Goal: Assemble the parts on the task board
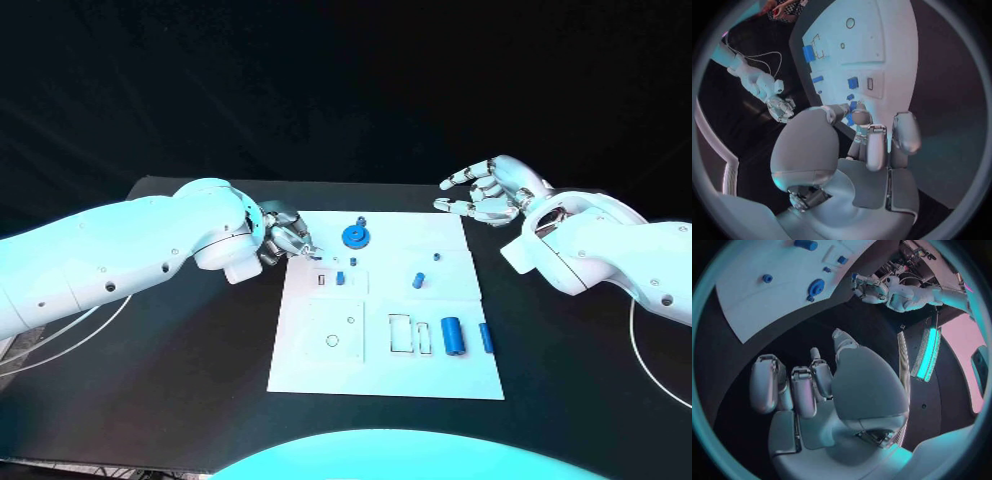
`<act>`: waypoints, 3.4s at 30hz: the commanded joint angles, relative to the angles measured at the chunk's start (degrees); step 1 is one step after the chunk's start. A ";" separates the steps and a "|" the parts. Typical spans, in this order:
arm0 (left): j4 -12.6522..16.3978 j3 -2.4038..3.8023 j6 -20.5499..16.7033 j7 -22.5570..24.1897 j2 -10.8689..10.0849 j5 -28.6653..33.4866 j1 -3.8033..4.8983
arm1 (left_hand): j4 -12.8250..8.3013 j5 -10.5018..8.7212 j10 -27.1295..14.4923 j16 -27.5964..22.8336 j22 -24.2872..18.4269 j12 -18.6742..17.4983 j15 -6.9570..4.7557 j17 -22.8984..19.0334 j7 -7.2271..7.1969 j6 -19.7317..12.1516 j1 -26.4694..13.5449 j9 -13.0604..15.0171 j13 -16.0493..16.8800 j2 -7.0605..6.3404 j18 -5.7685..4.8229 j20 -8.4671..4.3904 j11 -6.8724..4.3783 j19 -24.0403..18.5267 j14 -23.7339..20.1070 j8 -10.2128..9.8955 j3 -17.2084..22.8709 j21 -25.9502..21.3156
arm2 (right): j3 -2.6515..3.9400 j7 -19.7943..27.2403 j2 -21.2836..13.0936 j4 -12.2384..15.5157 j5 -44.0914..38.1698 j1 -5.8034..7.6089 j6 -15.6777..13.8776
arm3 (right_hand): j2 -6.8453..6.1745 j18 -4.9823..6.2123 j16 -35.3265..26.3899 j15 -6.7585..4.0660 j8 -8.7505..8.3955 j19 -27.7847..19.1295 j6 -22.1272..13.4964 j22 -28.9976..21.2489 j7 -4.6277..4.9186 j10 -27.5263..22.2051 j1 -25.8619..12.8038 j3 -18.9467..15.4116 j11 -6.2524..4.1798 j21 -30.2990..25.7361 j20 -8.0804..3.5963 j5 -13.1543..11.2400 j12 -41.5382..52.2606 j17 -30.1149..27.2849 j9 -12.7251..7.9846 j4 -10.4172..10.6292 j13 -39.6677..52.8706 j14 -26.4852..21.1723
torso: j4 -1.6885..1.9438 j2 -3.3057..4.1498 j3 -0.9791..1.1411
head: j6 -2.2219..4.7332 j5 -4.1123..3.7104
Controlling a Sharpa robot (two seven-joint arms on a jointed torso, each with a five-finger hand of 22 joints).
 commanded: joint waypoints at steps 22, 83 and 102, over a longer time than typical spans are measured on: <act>-10.94 -2.28 13.21 -1.78 9.05 -3.12 2.30 | -13.66 5.66 2.73 1.06 2.78 1.96 0.01 11.90 -0.26 1.49 -4.55 0.17 2.77 0.36 -1.40 0.14 -0.16 1.98 5.02 1.10 12.68 2.13 | 0.00 0.62 0.64 -0.25 -0.55 -0.09 0.64 | -0.04 1.04 -0.26 -0.37 0.25 -0.25 0.02 6.40 -0.06 -0.32 -0.26 -0.10 -0.07 -0.23 -0.21 0.50 -0.12 9.78 -0.11 -0.19 3.22 4.81 | 0.01 0.07 -0.04 | -0.64 0.64; -9.14 -3.71 16.87 -2.47 9.62 -10.15 1.24 | -15.21 9.34 4.01 1.25 4.14 3.34 -0.32 12.23 -0.65 2.02 -6.58 0.27 4.60 0.12 -1.71 -0.20 -0.54 2.90 5.15 1.75 12.84 3.05 | 0.00 0.76 0.67 -0.22 -0.54 -0.14 0.56 | -0.08 1.06 -0.29 -0.38 0.28 -0.28 0.03 6.37 -0.07 -0.40 -0.20 -0.03 -0.08 -0.33 -0.22 0.91 -0.20 9.72 -0.15 -0.18 3.13 4.80 | -0.02 0.05 -0.03 | -1.59 0.86; -9.30 -3.82 17.41 -2.48 10.22 -9.60 1.03 | -15.19 9.69 4.52 1.36 4.42 3.92 -0.34 12.41 -0.73 2.25 -7.19 0.26 5.50 -0.08 -1.78 -0.23 -0.58 3.07 5.21 1.89 12.53 3.22 | 0.00 0.78 0.59 -0.14 -0.55 -0.14 0.57 | -0.08 1.06 -0.29 -0.38 0.28 -0.28 0.03 6.37 -0.07 -0.40 -0.20 -0.03 -0.08 -0.33 -0.22 0.91 -0.20 9.72 -0.15 -0.18 3.13 4.80 | -0.03 0.12 -0.02 | -1.77 0.63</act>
